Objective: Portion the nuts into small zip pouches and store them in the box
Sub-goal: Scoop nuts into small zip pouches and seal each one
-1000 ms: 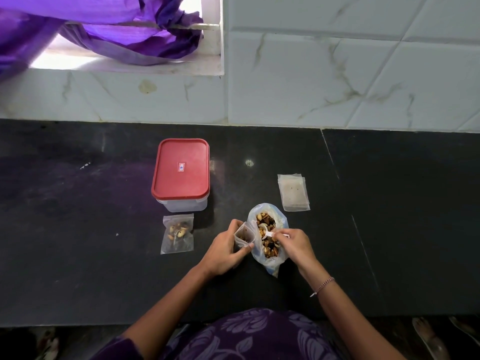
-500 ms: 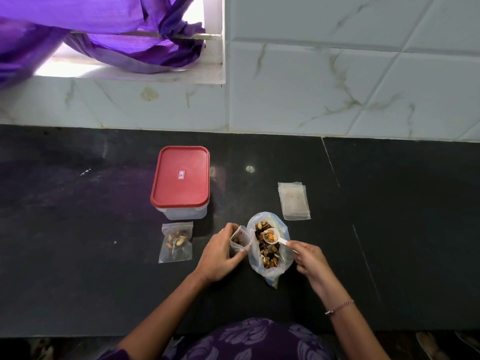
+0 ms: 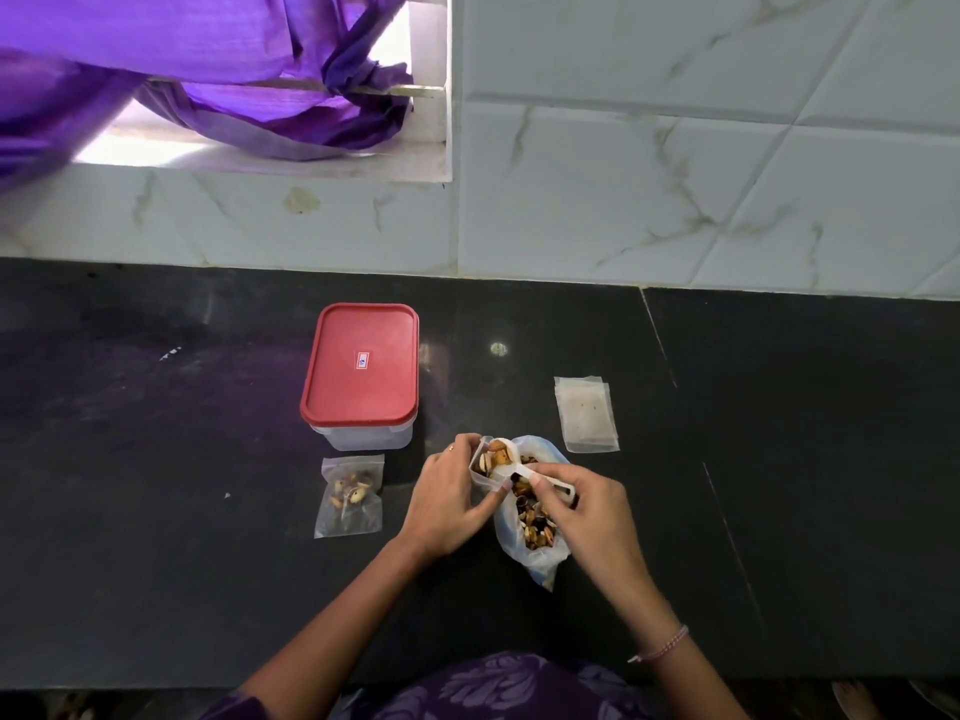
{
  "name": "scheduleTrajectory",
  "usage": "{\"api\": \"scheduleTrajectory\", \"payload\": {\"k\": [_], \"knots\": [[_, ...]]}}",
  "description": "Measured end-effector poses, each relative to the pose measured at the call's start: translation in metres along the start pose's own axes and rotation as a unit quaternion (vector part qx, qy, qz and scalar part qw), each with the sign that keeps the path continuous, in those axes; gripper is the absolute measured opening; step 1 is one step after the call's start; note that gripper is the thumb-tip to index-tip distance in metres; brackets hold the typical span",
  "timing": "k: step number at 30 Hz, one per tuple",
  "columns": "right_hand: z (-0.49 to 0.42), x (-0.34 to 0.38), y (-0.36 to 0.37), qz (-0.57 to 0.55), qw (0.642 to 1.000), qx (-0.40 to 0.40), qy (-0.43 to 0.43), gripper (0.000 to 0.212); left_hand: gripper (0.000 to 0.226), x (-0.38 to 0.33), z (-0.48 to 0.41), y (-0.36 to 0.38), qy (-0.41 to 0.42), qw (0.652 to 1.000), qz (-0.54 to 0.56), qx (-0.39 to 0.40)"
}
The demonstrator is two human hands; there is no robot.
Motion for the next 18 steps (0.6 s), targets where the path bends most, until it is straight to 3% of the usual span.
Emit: {"api": "scheduleTrajectory", "payload": {"k": [3,8,11,18], "knots": [[0.004,0.013,0.008,0.145,0.982,-0.040,-0.114,0.022,0.045,-0.004,-0.002,0.000,0.006,1.000,0.017,-0.015],[0.011,0.016,0.018,0.304,0.919,-0.071,-0.242,0.025,0.047,-0.006,-0.003,0.000,0.005,0.999,0.025,-0.030],[0.011,0.015,0.013,0.294,0.917,-0.097,-0.252,0.026,0.048,-0.006,-0.003,-0.002,0.003,0.999,0.018,-0.036],[0.008,0.012,0.004,0.173,0.963,-0.112,-0.171,0.018,0.047,-0.008,-0.004,-0.003,0.004,0.999,-0.001,-0.043]]}}
Point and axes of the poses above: each hand's wrist, its own z-axis away from the middle knuckle, its own y-axis out of the palm, x = y × z, the point moved 4 cm from there along -z, towards the middle knuckle
